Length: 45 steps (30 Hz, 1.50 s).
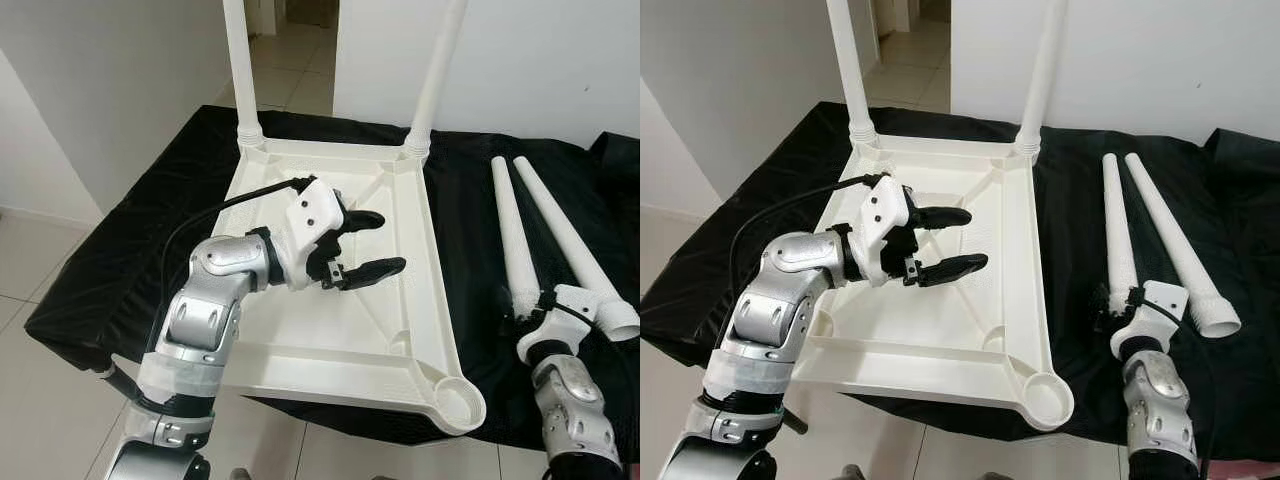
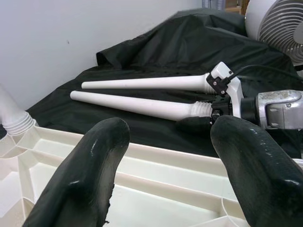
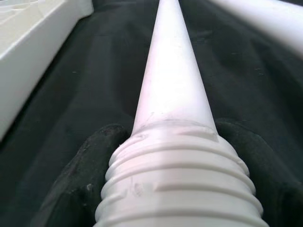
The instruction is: Building children table
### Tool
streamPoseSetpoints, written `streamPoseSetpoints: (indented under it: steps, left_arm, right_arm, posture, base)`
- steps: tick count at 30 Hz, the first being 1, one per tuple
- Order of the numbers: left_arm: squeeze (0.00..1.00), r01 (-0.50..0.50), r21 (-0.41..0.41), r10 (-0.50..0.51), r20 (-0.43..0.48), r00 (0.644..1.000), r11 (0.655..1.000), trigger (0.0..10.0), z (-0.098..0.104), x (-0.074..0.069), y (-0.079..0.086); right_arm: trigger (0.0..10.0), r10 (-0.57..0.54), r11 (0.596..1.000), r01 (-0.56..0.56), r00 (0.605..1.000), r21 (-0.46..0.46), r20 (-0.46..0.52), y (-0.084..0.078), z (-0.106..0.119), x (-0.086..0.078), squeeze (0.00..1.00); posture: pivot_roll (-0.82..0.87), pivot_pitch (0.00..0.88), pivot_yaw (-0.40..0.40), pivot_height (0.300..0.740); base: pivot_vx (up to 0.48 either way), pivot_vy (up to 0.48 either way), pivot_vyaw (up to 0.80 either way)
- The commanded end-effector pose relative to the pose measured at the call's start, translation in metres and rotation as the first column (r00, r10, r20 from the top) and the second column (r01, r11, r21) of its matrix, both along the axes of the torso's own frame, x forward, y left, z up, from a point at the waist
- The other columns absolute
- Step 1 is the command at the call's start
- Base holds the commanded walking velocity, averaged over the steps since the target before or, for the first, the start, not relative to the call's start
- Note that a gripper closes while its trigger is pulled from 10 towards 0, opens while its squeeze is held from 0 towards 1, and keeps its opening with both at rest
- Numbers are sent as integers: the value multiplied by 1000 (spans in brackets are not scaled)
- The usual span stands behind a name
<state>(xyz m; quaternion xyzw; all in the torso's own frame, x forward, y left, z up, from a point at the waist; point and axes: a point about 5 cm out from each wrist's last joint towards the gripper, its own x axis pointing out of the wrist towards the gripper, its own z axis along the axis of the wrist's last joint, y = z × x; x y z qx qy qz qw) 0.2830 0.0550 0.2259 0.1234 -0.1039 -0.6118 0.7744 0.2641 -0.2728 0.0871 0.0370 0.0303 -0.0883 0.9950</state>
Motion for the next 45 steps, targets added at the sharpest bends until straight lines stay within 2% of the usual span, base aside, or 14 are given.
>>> streamPoseSetpoints:
  steps: [1, 3, 5, 10, 11, 13, 14, 21, 26, 28, 31, 37, 40, 45]
  left_arm:
    - [0, -253, -69, 254, 9, 967, 965, 10000, 5, 13, 6]
    - [0, -253, -69, 254, 9, 967, 965, 10000, 5, 13, 6]
    - [0, -258, -59, 260, 14, 966, 964, 10000, 6, 14, 8]
    - [0, -265, -53, 266, 20, 964, 963, 10000, 6, 16, 10]
    - [0, -282, -56, 283, 17, 959, 958, 10000, 7, 19, 12]
    - [0, -282, -56, 283, 17, 959, 958, 10000, 7, 19, 12]
    - [0, -302, -60, 303, 10, 953, 952, 10000, 9, 22, 15]
    - [0, -363, -58, 363, -18, 932, 930, 10000, 11, 31, 19]
    - [0, -458, -23, 458, -1, 889, 888, 10000, 11, 40, 22]
    - [0, -472, -25, 472, 11, 881, 881, 10000, 11, 41, 22]
    - [0, -482, -24, 482, 13, 876, 876, 10000, 10, 42, 22]
    - [0, -538, -6, 538, 13, 843, 843, 10000, 9, 48, 22]
    - [0, -540, -14, 540, 15, 842, 842, 10000, 10, 48, 23]
    - [0, -553, -48, 555, 12, 832, 831, 10000, 14, 51, 24]
  right_arm:
    - [0, 25, 998, -21, 998, 58, -58, 11, -16, -1, 0]
    - [0, 25, 998, -21, 998, 58, -58, 11, -16, -1, 0]
    - [0, 37, 995, -31, 998, 93, -59, 25, -21, 2, 0]
    - [0, 45, 995, -40, 998, 87, -53, 30, -20, 5, 0]
    - [4902, 32, 998, -29, 998, 59, -48, 31, -17, 8, 0]
    - [4902, 32, 998, -29, 998, 59, -48, 31, -17, 8, 0]
    - [10000, 14, 999, -13, 1000, 36, -25, 30, -12, 10, 0]
    - [10000, -56, 998, 56, 998, -1, 21, 26, 3, 16, 0]
    - [10000, -190, 975, 200, 976, -96, 106, 19, 23, 21, 0]
    - [10000, -196, 974, 208, 974, -95, 115, 20, 25, 22, 0]
    - [10000, -187, 977, 198, 975, -79, 121, 21, 28, 24, 0]
    - [10000, -122, 986, 141, 974, -86, 190, 30, 42, 30, 0]
    - [10000, -91, 988, 114, 974, -101, 205, 33, 44, 30, 0]
    - [10000, -46, 990, 84, 952, -113, 303, 37, 57, 30, 0]
  posture:
    - [-89, 0, -16, 740]
    - [-89, 0, -16, 740]
    - [-82, 0, -16, 740]
    - [-82, 0, -16, 740]
    - [-82, 0, -18, 740]
    - [-82, 0, -18, 740]
    - [-83, 0, -19, 740]
    - [-87, 0, -23, 740]
    - [-91, 0, -26, 740]
    - [-93, 0, -26, 740]
    - [-94, 0, -26, 740]
    - [-91, 0, -26, 740]
    - [-91, 0, -26, 740]
    - [-91, 0, -25, 740]
  base:
    - [0, 0, 0]
    - [0, 0, 0]
    - [0, 0, 0]
    - [0, 0, 0]
    - [0, 0, 0]
    - [0, 0, 0]
    - [0, 0, 0]
    - [0, 0, 0]
    - [0, 0, 0]
    - [0, 0, 0]
    - [0, 0, 0]
    - [0, 0, 0]
    - [0, 0, 0]
    - [0, 0, 0]
